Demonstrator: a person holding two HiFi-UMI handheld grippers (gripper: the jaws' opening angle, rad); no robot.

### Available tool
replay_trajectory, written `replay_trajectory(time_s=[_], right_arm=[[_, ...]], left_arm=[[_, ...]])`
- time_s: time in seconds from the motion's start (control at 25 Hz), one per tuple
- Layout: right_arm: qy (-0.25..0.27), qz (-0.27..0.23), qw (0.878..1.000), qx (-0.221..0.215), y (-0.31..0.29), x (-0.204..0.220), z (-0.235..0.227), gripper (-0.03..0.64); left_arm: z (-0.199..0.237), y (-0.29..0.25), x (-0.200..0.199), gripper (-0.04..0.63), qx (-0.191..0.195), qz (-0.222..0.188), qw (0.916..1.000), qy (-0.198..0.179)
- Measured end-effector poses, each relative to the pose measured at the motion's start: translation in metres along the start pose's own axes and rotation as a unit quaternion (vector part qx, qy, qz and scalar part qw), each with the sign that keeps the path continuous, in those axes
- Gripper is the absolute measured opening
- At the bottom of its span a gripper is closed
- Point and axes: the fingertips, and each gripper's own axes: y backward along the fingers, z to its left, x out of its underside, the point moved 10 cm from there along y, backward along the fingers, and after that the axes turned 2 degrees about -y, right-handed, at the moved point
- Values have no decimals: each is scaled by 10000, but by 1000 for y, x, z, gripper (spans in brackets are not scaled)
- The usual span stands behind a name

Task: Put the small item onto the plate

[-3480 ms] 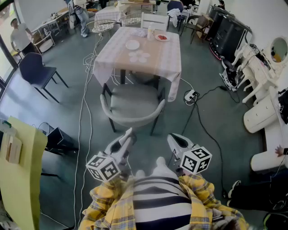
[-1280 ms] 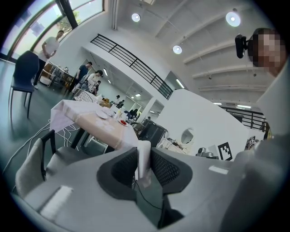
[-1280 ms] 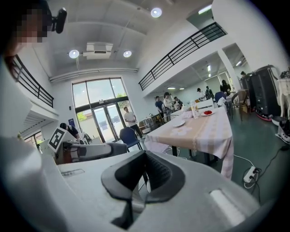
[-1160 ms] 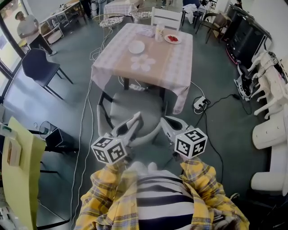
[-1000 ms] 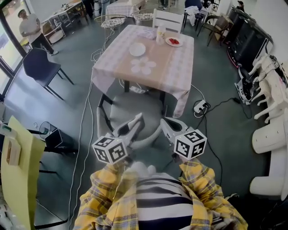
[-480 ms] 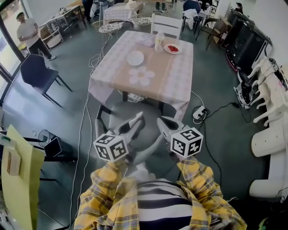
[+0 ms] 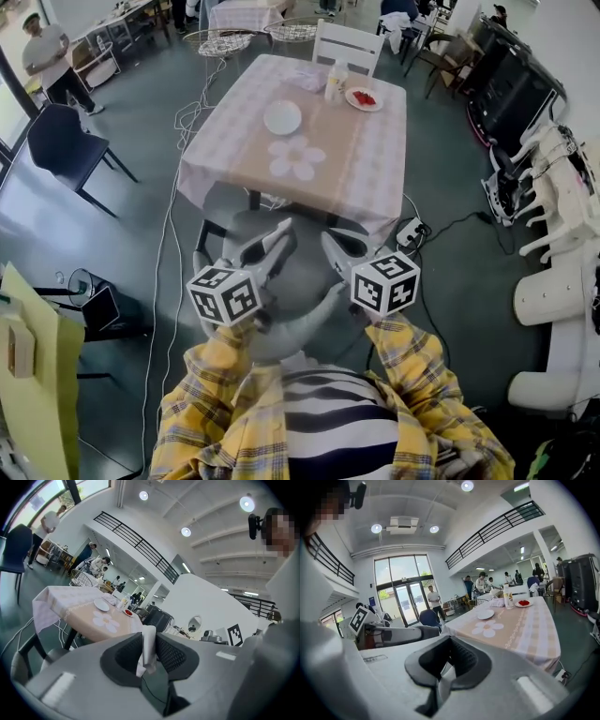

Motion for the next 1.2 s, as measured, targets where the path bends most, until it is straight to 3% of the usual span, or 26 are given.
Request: replay_trajectory(time_s=[0.16, 0.48, 1.2], right_arm=[[63, 38, 10000, 61, -13, -8, -1, -3], [123, 146, 9998, -21, -46, -23, -11, -3], [432, 493, 9971, -374, -154, -81, -139, -3]], left_arm=[[10, -5, -9, 81, 79, 24, 10000, -30], [33, -20, -25, 81, -118, -28, 9999, 12], [94, -164, -50, 81, -849, -263, 9950, 459]])
